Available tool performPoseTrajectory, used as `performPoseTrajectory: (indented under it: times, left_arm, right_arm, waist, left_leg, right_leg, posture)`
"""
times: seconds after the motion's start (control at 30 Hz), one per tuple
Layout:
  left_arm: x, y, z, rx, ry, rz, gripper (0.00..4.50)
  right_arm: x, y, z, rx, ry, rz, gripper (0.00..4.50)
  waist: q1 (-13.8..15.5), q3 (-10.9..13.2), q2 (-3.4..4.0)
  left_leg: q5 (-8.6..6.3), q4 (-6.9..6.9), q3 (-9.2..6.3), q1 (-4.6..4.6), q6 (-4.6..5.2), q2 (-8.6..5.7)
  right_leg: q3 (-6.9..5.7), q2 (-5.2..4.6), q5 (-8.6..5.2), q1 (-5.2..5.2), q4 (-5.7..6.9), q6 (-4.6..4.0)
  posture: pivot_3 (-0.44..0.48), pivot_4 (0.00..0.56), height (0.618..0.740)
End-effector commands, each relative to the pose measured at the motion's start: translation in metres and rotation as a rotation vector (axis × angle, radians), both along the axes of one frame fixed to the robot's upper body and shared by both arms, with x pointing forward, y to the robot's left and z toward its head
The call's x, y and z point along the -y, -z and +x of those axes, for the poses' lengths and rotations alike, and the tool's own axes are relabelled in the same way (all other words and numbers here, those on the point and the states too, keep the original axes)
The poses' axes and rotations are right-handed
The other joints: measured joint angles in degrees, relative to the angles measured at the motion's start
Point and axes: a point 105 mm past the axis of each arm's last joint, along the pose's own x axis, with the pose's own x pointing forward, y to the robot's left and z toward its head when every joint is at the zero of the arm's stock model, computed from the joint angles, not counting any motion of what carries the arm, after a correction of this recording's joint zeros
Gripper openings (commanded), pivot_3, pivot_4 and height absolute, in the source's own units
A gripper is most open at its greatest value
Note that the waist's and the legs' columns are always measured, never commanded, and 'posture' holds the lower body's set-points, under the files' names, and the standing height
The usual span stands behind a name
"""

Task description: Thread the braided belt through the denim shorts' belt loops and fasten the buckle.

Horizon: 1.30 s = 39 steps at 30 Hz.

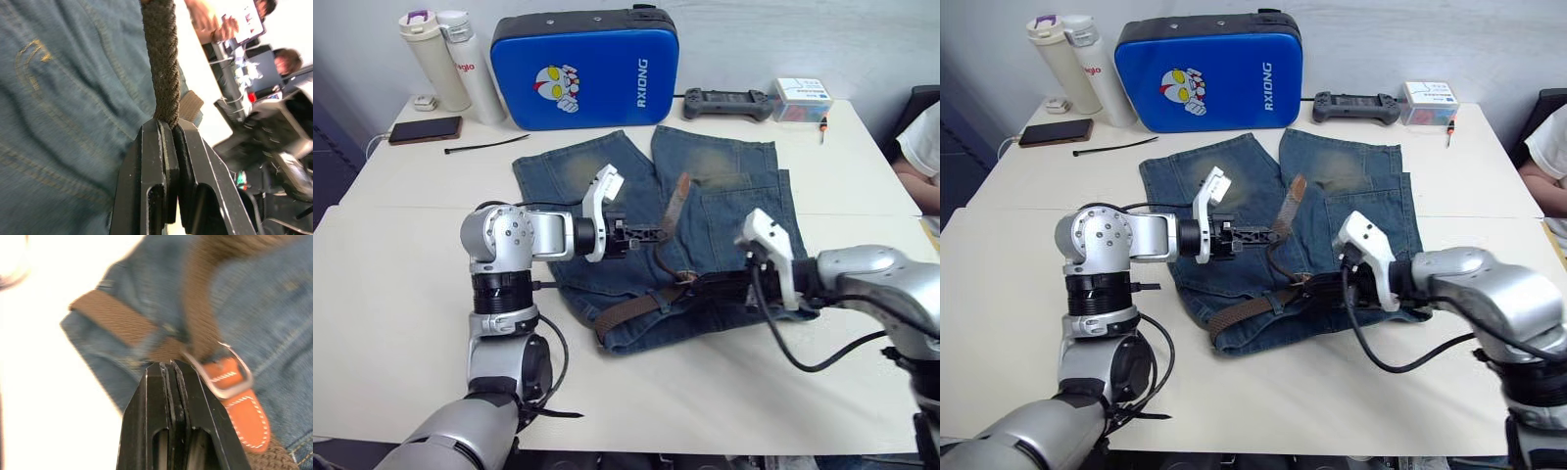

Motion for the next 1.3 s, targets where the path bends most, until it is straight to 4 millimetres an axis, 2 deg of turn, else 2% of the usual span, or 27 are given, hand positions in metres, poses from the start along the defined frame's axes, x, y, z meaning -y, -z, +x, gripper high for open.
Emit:
performPoseTrajectory:
  times: [0.03,0.13,0.17,0.27,0.33,0.43,0.53,0.6,0.7,0.77,0.87,1.1,1.3]
  left_arm:
    - [0.002,-0.011,-0.003,0.036,-0.003,-0.047,0.0]
    - [0.004,-0.012,-0.006,0.04,0.0,-0.06,0.0]
    - [0.002,-0.01,-0.006,0.037,-0.002,-0.047,0.0]
    - [-0.003,-0.007,-0.006,0.028,-0.011,-0.027,0.0]
    - [-0.006,-0.007,-0.006,0.029,-0.016,-0.026,0.0]
    - [-0.009,-0.01,-0.005,0.03,-0.026,-0.031,0.0]
    - [-0.014,-0.02,-0.001,0.03,-0.048,-0.08,0.0]
    - [-0.019,-0.017,-0.001,0.022,-0.064,-0.071,0.0]
    - [-0.039,-0.007,-0.002,0.005,-0.113,-0.05,0.0]
    - [-0.052,-0.008,-0.001,-0.006,-0.145,-0.079,0.0]
    - [-0.062,-0.005,-0.003,-0.02,-0.172,-0.087,0.0]
    - [-0.059,0.013,-0.01,-0.063,-0.187,-0.069,0.0]
    - [-0.056,0.016,-0.012,-0.076,-0.2,-0.073,0.0]
  right_arm:
    - [-0.005,-0.016,-0.005,0.04,-0.043,0.052,0.03]
    - [-0.002,-0.011,0.02,0.084,0.055,0.035,0.03]
    - [-0.001,-0.003,0.027,0.077,0.082,0.02,0.03]
    - [-0.003,0.014,0.036,0.044,0.105,0.008,0.03]
    - [-0.008,0.031,0.036,0.004,0.096,-0.023,0.03]
    - [-0.012,0.042,0.034,-0.027,0.083,-0.033,0.03]
    - [-0.011,0.069,0.029,-0.063,0.084,-0.127,0.03]
    - [-0.009,0.074,0.029,-0.06,0.089,-0.155,0.03]
    - [-0.006,0.074,0.029,-0.053,0.095,-0.166,0.03]
    - [-0.003,0.074,0.03,-0.048,0.101,-0.184,0.03]
    - [-0.004,0.068,0.031,-0.038,0.106,-0.16,0.03]
    - [-0.003,0.036,0.038,0.013,0.121,-0.08,0.03]
    - [-0.007,0.024,0.043,0.029,0.121,-0.035,0.03]
  waist:
    - [-0.19,0.0,0.0]
    - [-0.41,0.0,0.0]
    - [-0.37,0.0,0.0]
    - [-0.39,-0.01,-0.01]
    - [-0.4,-0.01,-0.01]
    - [-0.34,-0.01,-0.01]
    - [-0.34,-0.01,-0.01]
    - [-0.5,-0.01,-0.01]
    - [-0.73,-0.03,-0.03]
    - [-1.27,-0.03,-0.03]
    - [-1.29,-0.04,-0.05]
    - [-1.32,-0.04,-0.05]
    - [-1.42,-0.04,-0.05]
  left_leg:
    - [0.0,0.0,0.05,0.03,0.0,0.0]
    - [0.01,0.03,0.1,0.07,-0.01,0.0]
    - [0.01,0.02,0.12,0.1,-0.01,0.0]
    - [0.01,0.02,0.11,0.13,-0.02,0.01]
    - [0.01,0.01,0.1,0.11,-0.02,0.01]
    - [0.02,0.02,0.1,0.11,-0.02,0.01]
    - [0.01,0.04,0.08,0.11,-0.02,0.01]
    - [0.02,0.05,0.09,0.12,-0.03,0.01]
    - [0.01,0.08,0.08,0.16,-0.07,0.02]
    - [0.0,0.03,0.09,0.26,-0.08,0.02]
    - [0.01,0.06,0.03,0.27,-0.11,0.03]
    - [0.0,0.07,0.03,0.27,-0.11,0.02]
    - [0.01,0.06,0.04,0.27,-0.11,0.02]
  right_leg:
    - [0.04,0.0,0.0,0.0,0.02,0.0]
    - [0.06,0.0,0.0,-0.01,0.08,0.0]
    - [0.07,0.0,0.0,0.0,0.11,0.0]
    - [0.07,0.0,0.0,-0.01,0.12,0.0]
    - [0.06,0.0,0.0,-0.02,0.15,0.0]
    - [0.05,0.0,0.0,-0.02,0.15,0.0]
    - [0.04,0.0,0.0,0.0,0.14,0.0]
    - [0.04,0.0,0.0,-0.01,0.14,0.0]
    - [0.01,0.0,0.0,0.0,0.12,0.0]
    - [0.02,0.0,0.0,0.05,0.14,0.0]
    - [-0.01,0.0,0.0,0.06,0.1,0.0]
    - [-0.01,-0.01,0.0,0.08,0.09,0.0]
    - [-0.01,-0.01,0.0,0.07,0.1,0.0]
  posture:
    - [0.0,0.15,0.74]
    - [0.0,0.15,0.74]
    - [0.0,0.15,0.74]
    - [0.0,0.15,0.74]
    - [0.0,0.15,0.74]
    - [0.0,0.15,0.74]
    - [0.0,0.15,0.74]
    - [0.0,0.15,0.74]
    - [0.0,0.15,0.74]
    - [0.0,0.15,0.74]
    - [0.0,0.15,0.74]
    - [0.0,0.15,0.74]
    - [0.0,0.15,0.74]
